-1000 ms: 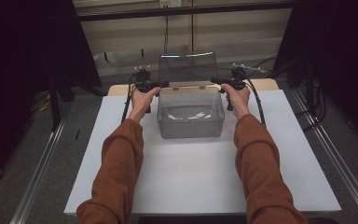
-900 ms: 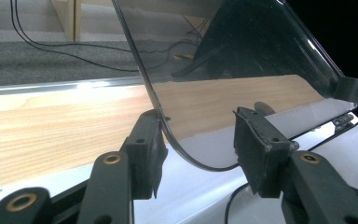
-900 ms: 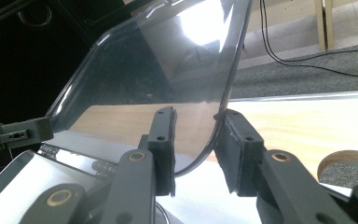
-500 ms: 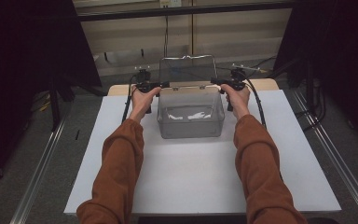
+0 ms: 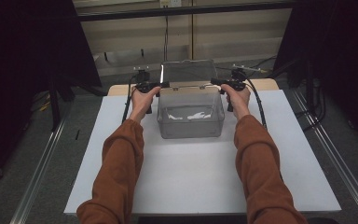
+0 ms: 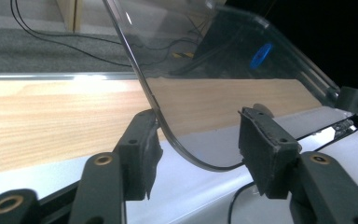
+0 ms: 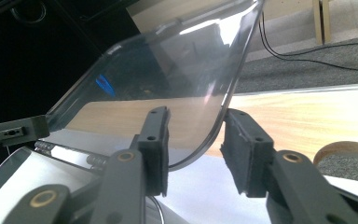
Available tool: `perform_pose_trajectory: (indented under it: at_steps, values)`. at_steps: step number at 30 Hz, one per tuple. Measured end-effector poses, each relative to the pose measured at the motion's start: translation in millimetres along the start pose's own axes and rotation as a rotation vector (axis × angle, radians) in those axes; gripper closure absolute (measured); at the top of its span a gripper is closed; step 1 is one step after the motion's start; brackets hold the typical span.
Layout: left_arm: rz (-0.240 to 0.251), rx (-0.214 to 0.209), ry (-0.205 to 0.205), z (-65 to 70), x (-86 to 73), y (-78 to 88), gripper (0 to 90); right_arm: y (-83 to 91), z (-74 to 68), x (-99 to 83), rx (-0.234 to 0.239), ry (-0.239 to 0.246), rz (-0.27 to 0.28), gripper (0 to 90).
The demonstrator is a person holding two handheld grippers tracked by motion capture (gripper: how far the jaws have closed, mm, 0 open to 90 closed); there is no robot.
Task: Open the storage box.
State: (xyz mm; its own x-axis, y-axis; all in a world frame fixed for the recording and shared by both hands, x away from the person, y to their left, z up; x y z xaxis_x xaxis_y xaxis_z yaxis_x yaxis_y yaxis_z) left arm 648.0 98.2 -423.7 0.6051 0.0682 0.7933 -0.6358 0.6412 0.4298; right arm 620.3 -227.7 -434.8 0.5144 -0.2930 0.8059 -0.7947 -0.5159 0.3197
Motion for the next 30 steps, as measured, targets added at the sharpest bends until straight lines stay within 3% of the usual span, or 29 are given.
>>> perform_pose_trajectory:
  at_steps: [6, 8, 9, 11, 15, 18, 21, 26, 30]
  values:
    - [-0.004, 0.019, 0.012, -3.3, -1.7, -1.5, 40.5, 0.3, 1.0, -0.8, -0.012, 0.004, -0.009, 50.8]
    - [0.001, 0.040, -0.007, -2.9, -1.8, -2.5, 35.6, 1.4, 1.8, 1.0, -0.008, -0.013, 0.013, 43.1]
    - [0.005, 0.052, -0.005, -4.2, -2.2, -2.3, 33.0, 1.7, 2.4, 1.4, -0.029, -0.002, 0.015, 37.8]
    - [0.011, 0.041, 0.017, -7.6, -2.6, -1.1, 29.4, 2.5, 3.4, 1.2, -0.041, 0.020, 0.010, 36.1]
    - [0.039, 0.051, -0.030, -6.5, -0.2, 1.3, 24.7, 3.4, 1.1, 1.0, -0.054, 0.058, 0.008, 29.5]
    - [0.061, 0.048, -0.091, -1.3, 2.0, 2.9, 20.5, 4.1, -0.9, 2.0, -0.061, 0.073, 0.017, 25.2]
    - [0.072, 0.046, -0.149, 3.7, 3.6, 6.2, 16.2, 6.2, -4.6, 3.9, -0.084, 0.128, 0.020, 21.4]
    - [0.095, 0.036, -0.177, 4.9, -1.3, 11.4, 15.5, 11.4, -11.2, 4.1, -0.102, 0.201, 0.047, 14.6]
    - [0.110, 0.047, -0.190, 3.5, -4.2, 12.9, 11.5, 14.6, -13.4, 3.9, -0.104, 0.224, 0.056, 13.6]
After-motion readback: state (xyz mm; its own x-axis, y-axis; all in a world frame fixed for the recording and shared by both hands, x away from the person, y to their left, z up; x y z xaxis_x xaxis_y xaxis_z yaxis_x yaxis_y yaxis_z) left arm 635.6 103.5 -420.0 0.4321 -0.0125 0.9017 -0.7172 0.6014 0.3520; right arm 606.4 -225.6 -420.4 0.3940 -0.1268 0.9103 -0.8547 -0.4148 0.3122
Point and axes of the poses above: each handheld gripper's, and its own axes: y roughly backward along the jaws, x roughly out of its top, z roughly to its right, the point moved 3 cm from there along -y, roughly forward along the jaws, and after that the axes turned 4 degrees about z, right-handed, at the moved point
